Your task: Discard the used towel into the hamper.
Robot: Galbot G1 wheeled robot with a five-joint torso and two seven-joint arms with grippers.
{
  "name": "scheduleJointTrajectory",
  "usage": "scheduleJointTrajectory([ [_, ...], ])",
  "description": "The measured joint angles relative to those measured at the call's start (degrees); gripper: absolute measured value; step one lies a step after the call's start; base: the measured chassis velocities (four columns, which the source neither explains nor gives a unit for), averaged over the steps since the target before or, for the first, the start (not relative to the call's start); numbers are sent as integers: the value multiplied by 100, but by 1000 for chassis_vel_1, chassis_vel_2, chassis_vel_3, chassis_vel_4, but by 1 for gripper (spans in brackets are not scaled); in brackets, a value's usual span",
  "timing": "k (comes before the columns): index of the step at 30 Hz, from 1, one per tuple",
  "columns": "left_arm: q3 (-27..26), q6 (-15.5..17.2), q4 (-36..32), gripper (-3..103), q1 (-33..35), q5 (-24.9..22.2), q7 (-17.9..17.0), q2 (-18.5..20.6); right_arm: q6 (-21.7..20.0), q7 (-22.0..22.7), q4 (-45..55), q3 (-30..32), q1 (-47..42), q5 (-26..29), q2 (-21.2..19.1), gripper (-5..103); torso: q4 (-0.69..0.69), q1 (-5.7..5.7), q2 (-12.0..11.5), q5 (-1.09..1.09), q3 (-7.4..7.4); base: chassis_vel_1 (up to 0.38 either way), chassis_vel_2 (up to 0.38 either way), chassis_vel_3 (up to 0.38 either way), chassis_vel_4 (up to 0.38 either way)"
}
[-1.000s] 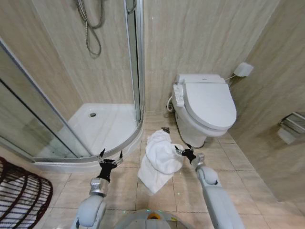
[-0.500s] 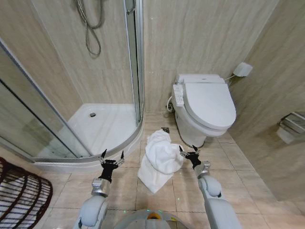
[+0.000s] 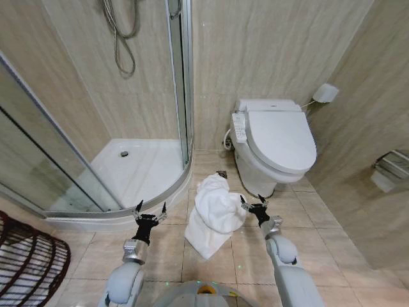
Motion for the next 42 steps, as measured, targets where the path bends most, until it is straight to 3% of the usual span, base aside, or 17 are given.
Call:
scheduleJointTrajectory([
  [42, -1, 9, -5, 100, 1, 1, -1, 1, -5, -2, -5, -1, 3, 1, -1, 100, 0, 0, 0, 0, 0, 0, 0, 0, 0],
])
